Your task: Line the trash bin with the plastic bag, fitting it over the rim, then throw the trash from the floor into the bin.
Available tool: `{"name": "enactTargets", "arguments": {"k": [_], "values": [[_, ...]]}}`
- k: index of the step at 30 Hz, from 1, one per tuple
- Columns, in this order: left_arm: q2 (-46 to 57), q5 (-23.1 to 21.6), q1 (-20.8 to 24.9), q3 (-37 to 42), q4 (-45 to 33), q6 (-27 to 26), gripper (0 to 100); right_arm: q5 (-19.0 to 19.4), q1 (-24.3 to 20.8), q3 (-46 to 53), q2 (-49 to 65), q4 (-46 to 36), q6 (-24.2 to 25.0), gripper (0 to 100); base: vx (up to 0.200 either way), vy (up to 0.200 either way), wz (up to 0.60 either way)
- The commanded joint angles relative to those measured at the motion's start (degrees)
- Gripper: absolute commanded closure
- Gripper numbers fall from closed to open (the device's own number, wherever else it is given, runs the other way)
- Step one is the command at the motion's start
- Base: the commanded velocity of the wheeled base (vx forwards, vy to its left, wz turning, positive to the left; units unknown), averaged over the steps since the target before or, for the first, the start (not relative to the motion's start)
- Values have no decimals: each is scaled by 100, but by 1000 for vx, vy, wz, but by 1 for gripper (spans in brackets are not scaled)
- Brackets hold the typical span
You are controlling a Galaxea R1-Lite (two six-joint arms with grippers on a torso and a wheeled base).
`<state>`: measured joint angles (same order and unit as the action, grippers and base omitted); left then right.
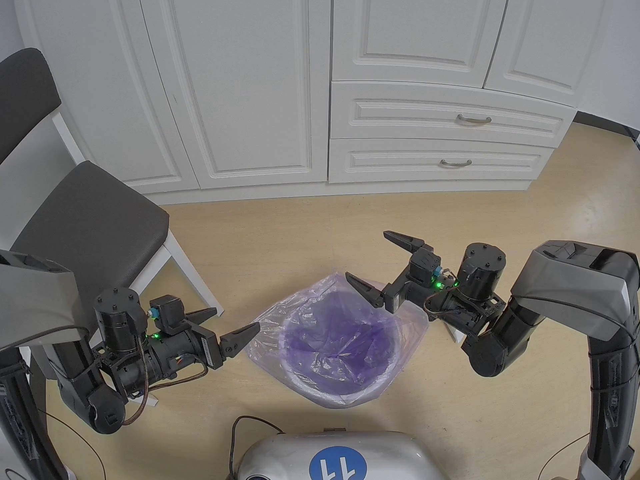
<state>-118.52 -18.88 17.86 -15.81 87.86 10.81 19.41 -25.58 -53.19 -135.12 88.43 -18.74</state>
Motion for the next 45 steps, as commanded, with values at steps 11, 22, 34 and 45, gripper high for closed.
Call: {"name": "enactTargets", "arguments": {"k": [11,22,34,45], "values": [[206,34,209,-27,3,105,0,98,35,379,1770,-2462,1812,0,0,0,0],[110,631,570,-405,-146,430,0,28,193,-482,2306,-6110,2313,0,0,0,0],[153,1379,974,-2128,-3345,835,0,-42,598,-983,821,-5872,2260,0,0,0,0],[-1253,1598,737,-4378,-5059,79,0,-1387,1063,-1959,-489,-6013,1592,0,0,0,0]]}}
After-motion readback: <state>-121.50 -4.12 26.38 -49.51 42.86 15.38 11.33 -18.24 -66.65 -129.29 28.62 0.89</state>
